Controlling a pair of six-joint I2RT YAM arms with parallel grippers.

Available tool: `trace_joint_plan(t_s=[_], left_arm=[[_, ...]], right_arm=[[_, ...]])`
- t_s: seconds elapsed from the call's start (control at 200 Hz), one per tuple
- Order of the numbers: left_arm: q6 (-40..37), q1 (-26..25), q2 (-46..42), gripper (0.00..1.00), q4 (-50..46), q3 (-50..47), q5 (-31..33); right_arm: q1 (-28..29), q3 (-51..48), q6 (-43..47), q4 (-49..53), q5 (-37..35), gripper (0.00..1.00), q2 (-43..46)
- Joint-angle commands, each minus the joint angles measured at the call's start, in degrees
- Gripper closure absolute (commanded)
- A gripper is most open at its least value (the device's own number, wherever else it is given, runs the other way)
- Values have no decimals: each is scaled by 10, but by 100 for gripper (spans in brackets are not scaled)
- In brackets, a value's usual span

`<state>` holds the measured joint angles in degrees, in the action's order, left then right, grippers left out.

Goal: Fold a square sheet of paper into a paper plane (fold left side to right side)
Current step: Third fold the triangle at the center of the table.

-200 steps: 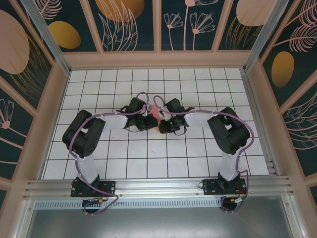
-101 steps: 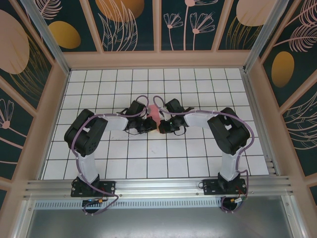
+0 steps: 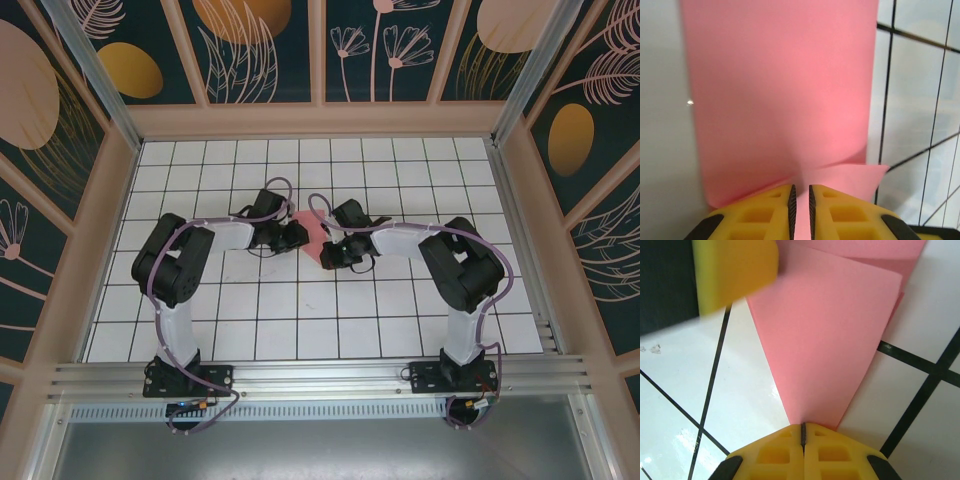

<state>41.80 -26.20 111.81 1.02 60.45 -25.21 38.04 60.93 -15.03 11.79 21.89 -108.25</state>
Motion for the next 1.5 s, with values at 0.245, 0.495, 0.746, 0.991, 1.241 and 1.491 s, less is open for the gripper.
trace_joint_plan(t_s=[0.245, 0.495, 0.746, 0.991, 1.241, 1.491], left_arm=[[-41, 41, 24, 80, -25, -7, 69], [-73, 69, 12, 74, -51, 18, 75], [-108, 93, -15, 62, -91, 76, 71], [-99, 97, -91, 53, -83, 29, 37], [-51, 95, -133, 51, -8, -82, -42], [-23, 88, -114, 49, 42, -109, -77]], right_arm=[[3, -20, 1, 74, -75, 93, -35], [3, -20, -4, 63, -62, 93, -30], [3, 3, -16, 47, -41, 92, -7], [1, 31, -11, 46, -44, 82, 55], [-9, 45, -3, 31, -12, 78, 68], [-19, 97, 7, 21, -13, 77, -1]])
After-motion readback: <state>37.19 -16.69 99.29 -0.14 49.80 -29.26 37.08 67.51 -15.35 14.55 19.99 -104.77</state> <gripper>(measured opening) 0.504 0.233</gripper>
